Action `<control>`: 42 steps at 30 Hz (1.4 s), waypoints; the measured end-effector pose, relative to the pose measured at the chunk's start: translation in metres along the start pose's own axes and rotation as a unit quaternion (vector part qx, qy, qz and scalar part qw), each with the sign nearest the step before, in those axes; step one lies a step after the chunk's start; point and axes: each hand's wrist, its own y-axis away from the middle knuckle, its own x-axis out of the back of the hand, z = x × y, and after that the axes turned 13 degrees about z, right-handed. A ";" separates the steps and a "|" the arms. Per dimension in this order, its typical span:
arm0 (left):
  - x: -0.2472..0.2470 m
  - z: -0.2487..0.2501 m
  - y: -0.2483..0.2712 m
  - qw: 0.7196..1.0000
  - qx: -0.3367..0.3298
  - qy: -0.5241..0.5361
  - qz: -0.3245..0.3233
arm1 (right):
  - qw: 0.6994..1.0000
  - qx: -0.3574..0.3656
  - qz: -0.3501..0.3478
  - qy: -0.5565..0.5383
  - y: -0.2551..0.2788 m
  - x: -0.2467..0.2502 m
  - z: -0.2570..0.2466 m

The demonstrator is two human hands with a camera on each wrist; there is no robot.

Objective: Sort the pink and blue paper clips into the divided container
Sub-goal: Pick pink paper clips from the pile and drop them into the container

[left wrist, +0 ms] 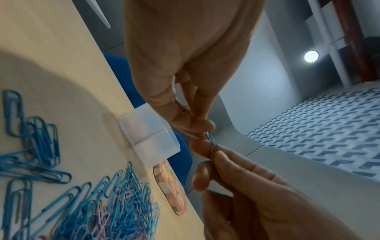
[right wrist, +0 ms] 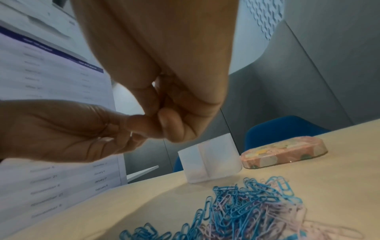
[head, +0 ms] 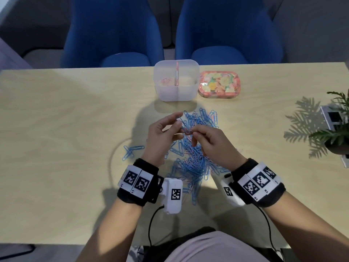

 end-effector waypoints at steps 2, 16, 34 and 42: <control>0.000 -0.001 -0.002 0.999 -0.025 -0.035 -0.014 | 0.999 0.016 0.017 0.033 0.000 -0.001 0.000; -0.005 -0.001 -0.006 0.971 -0.189 -0.142 -0.017 | 0.995 -0.058 0.059 -0.056 -0.001 -0.008 -0.005; 0.011 -0.005 -0.007 0.938 -0.266 -0.188 -0.116 | 0.887 -0.356 -0.076 -0.286 -0.020 -0.001 -0.009; 0.044 -0.007 -0.020 0.916 -0.251 -0.313 -0.012 | 0.958 -0.275 -0.077 -0.011 -0.039 -0.009 -0.008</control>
